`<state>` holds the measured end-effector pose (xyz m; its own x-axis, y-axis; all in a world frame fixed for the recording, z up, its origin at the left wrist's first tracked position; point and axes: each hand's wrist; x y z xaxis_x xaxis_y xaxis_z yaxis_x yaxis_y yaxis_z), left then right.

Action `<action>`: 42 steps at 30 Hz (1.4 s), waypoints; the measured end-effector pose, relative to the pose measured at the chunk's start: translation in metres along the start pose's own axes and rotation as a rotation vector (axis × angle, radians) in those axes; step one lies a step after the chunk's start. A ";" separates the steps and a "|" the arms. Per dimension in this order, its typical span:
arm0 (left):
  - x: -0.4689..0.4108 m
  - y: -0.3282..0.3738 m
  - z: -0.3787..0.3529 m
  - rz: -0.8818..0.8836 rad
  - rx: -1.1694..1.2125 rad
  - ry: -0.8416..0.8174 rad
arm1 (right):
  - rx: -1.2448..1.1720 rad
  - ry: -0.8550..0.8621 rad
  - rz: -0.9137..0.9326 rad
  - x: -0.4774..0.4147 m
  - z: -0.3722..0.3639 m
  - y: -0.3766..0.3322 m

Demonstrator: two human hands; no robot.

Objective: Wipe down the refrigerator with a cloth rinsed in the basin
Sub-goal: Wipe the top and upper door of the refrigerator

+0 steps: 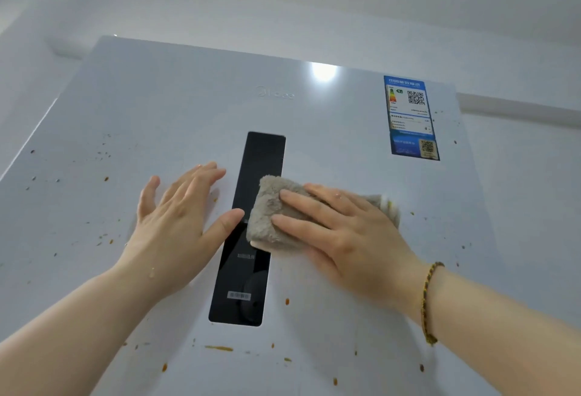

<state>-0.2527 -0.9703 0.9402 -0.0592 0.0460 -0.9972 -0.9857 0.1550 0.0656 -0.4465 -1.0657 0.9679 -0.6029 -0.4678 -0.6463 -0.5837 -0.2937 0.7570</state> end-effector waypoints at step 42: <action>-0.011 0.130 -0.079 0.008 -0.221 0.044 | -0.157 0.083 -0.555 0.031 0.001 0.195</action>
<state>-0.3929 -1.0291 0.9572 -0.0690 0.0028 -0.9976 -0.9955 -0.0658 0.0687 -0.5791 -1.1363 1.0954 -0.1809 -0.2707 -0.9455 -0.7088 -0.6306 0.3162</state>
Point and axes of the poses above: each hand's wrist, its own x-axis away from the middle knuckle, its own z-axis out of the back of the hand, y = z × x, and after that the axes turned 6 degrees about x, right-handed
